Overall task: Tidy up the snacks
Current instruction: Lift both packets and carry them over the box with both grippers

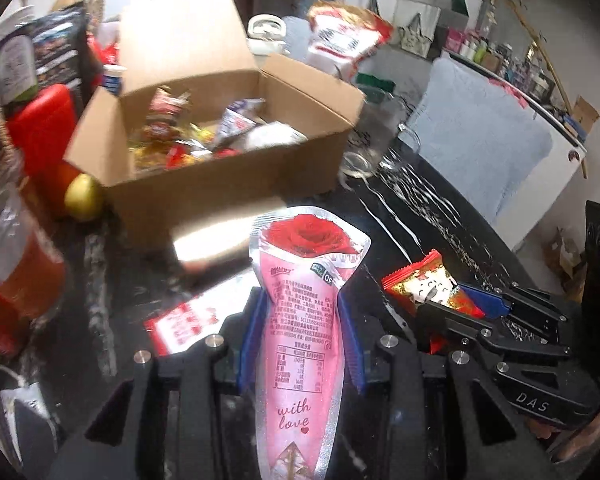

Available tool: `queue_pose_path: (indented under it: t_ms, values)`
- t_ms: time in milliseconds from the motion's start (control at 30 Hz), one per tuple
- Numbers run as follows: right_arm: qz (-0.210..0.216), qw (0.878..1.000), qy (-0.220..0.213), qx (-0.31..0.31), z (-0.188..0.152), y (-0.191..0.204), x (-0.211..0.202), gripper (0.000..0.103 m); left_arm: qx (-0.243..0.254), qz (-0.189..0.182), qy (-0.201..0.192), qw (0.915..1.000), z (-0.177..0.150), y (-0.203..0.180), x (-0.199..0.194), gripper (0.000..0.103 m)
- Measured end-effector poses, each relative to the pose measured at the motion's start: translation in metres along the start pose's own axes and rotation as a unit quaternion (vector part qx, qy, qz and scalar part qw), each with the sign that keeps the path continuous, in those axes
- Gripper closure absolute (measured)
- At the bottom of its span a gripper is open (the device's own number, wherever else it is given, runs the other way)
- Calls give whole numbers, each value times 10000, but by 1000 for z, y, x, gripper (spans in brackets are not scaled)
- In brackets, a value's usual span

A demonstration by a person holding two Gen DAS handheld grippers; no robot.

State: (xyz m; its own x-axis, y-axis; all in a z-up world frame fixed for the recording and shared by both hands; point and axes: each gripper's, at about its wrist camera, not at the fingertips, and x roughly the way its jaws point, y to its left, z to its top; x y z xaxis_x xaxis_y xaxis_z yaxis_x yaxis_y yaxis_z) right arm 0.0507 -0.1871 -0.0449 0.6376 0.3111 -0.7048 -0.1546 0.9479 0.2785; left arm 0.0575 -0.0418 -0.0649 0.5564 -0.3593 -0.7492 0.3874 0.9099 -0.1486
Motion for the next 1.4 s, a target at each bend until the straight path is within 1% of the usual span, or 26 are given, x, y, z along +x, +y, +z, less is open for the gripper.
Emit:
queue_pose_path:
  t_ms: [167, 333, 533, 633, 833, 1000, 1300, 1400]
  values:
    - [220, 9992, -229, -238, 15, 23, -7, 68, -121, 147, -310, 9993, 7, 15, -25, 67]
    - [384, 9970, -469, -483, 35, 44, -14, 68, -179, 225, -681, 9973, 21, 25, -49, 67]
    - [608, 9929, -746, -696, 62, 59, -22, 68, -157, 257, -1127, 9932, 46, 33, -70, 67]
    - [649, 9910, -849, -811, 76, 65, -24, 68, -148, 262, -1292, 9912, 59, 35, -75, 67]
    - [682, 9862, -1125, -1004, 105, 75, -26, 68, -186, 154, -1526, 9880, 87, 44, -72, 67]
    - [712, 9839, -1221, -1090, 130, 77, -18, 68, -172, 150, -1660, 9859, 111, 52, -64, 67]
    - [622, 9809, -1353, -1253, 181, 74, 10, 68, -351, 227, -1764, 9834, 156, 76, -35, 67]
    - [585, 9812, -1345, -1252, 197, 68, 24, 68, -369, 350, -1759, 9831, 169, 83, -20, 67]
